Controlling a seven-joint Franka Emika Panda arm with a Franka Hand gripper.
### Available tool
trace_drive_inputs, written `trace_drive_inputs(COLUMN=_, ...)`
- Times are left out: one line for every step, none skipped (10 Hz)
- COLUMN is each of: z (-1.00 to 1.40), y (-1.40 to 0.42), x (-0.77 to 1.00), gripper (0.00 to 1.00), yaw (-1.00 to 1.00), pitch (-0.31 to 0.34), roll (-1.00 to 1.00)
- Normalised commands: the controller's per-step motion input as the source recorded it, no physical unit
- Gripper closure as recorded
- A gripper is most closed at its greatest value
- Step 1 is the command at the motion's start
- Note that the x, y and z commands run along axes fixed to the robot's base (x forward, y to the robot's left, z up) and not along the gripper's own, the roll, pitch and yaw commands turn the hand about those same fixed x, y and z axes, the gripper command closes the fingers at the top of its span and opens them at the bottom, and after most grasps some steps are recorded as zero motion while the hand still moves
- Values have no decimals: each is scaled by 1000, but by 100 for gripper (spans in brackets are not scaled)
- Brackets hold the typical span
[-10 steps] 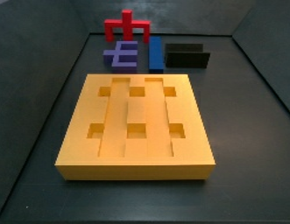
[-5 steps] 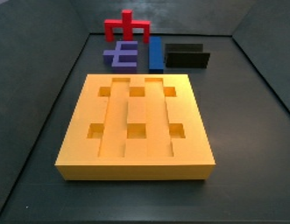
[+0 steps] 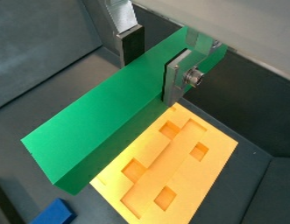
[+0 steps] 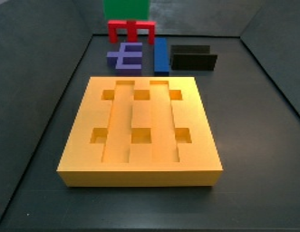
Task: Pick up the green object. Move up. Move to above the board. Insert the green object.
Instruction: Insert the green object.
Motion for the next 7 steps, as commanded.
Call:
trace_drive_inputs(z=-863, y=-143, x=-103, gripper=100, yaw=0, pitch=-120, roll=19)
trace_drive_inputs(z=-829, y=-149, x=-40, gripper=100, yaw=0, pitch=-94, roll=29)
trace_drive_inputs(z=-854, y=-157, x=-14, gripper=100, yaw=0, pitch=-60, roll=61)
trace_drive_inputs(z=-923, y=-129, x=-29, gripper=100, yaw=0, pitch=-51, roll=60)
trace_drive_inputs(z=-866, y=-149, x=-111, gripper=100, yaw=0, pitch=-43, roll=104)
trace_drive_inputs(z=-766, y=-260, x=-189, gripper=100, yaw=0, pitch=0, roll=269)
trace_drive_inputs(z=-766, y=-180, x=-203, gripper=100, yaw=0, pitch=-26, roll=249)
